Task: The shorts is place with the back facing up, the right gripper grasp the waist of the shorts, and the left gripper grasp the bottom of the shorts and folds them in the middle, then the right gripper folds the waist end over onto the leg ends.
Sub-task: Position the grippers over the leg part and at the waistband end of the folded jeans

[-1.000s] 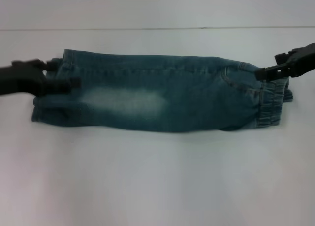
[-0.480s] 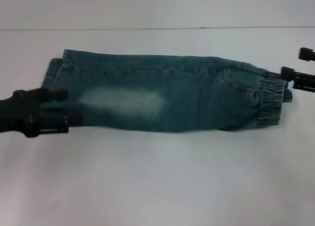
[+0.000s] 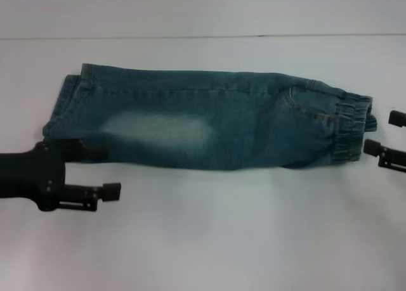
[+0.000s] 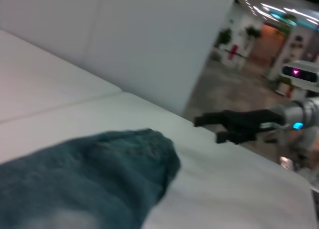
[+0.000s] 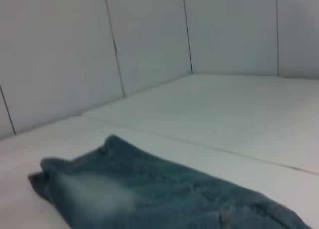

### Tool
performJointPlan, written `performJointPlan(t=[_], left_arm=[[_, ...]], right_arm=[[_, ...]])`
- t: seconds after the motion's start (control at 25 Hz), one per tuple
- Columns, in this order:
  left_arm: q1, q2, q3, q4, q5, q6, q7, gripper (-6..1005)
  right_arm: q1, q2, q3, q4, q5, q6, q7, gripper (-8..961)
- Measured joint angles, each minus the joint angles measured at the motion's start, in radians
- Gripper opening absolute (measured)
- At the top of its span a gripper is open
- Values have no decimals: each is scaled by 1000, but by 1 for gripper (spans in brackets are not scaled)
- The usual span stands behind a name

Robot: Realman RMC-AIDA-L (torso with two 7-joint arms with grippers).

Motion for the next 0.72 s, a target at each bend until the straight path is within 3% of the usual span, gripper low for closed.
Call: performJointPlan(t=[0.28,0.52,0.72], left_arm=[[-6,-3,47,3,3,28,-14,922],[-9,-6,86,1,7,37,-23,922],[-13,-14,102,-3,20,28,-34,922]], right_arm=[[-9,-2,46,82,-2,54,-134,924],[-13,-1,63,113,-2,108,-159,919],[12,-12,57,169,-22,137,-161,914]])
